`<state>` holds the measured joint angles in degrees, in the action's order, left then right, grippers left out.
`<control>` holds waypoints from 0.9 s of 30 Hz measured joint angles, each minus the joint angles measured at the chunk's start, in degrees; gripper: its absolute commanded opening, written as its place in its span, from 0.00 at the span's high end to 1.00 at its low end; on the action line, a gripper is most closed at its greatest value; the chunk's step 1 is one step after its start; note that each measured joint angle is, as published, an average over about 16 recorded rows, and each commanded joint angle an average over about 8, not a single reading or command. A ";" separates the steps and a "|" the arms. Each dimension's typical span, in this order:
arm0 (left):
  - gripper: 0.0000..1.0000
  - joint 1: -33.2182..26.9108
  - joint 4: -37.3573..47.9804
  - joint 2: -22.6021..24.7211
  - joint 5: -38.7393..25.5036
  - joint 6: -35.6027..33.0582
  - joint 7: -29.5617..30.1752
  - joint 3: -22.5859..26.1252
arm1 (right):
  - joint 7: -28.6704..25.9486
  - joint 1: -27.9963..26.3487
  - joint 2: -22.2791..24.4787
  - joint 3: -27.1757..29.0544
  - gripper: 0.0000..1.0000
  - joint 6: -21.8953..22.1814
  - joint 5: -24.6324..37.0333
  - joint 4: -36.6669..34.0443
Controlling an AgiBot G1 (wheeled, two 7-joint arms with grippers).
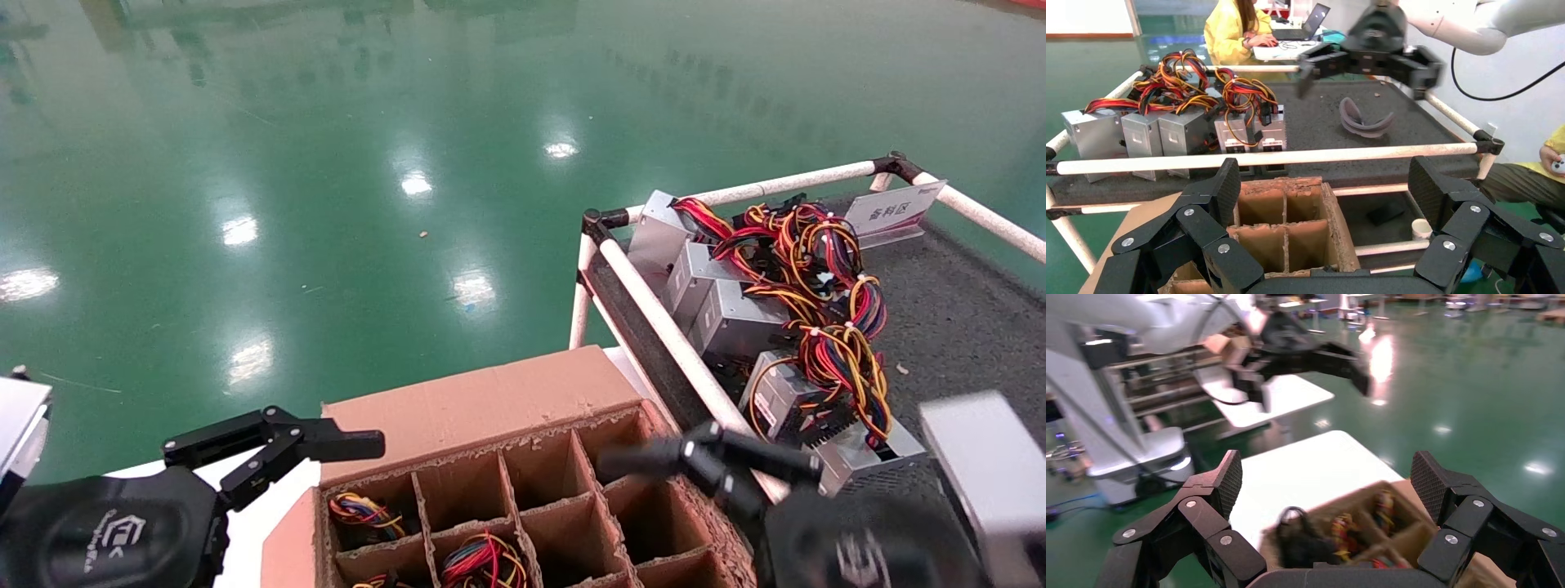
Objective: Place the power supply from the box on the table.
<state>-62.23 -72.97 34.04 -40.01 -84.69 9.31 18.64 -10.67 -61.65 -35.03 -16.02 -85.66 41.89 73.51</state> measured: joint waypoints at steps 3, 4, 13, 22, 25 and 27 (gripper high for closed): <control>0.00 0.00 0.00 0.00 0.00 0.00 0.00 0.00 | -0.20 0.73 0.16 0.05 0.00 -0.34 -0.54 1.13; 0.00 0.00 0.00 0.00 0.01 0.00 0.00 0.00 | -0.24 0.87 0.19 0.07 0.00 -0.41 -0.65 1.36; 0.00 0.01 0.01 -0.01 0.01 0.01 0.00 0.00 | -0.24 0.85 0.20 0.10 0.00 -0.39 -0.65 1.25; 0.00 0.01 0.01 -0.01 0.01 0.01 0.00 0.00 | -0.16 0.44 0.11 0.10 0.00 -0.19 -0.30 0.59; 0.00 0.01 0.01 -0.01 0.01 0.01 0.00 0.00 | -0.14 0.36 0.10 0.09 0.00 -0.14 -0.24 0.46; 0.00 0.01 0.01 -0.01 0.01 0.01 0.00 0.00 | -0.13 0.31 0.09 0.09 0.00 -0.12 -0.20 0.38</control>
<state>-62.22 -72.96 34.03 -40.00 -84.68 9.30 18.63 -10.81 -61.34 -34.95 -15.94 -85.78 41.69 73.90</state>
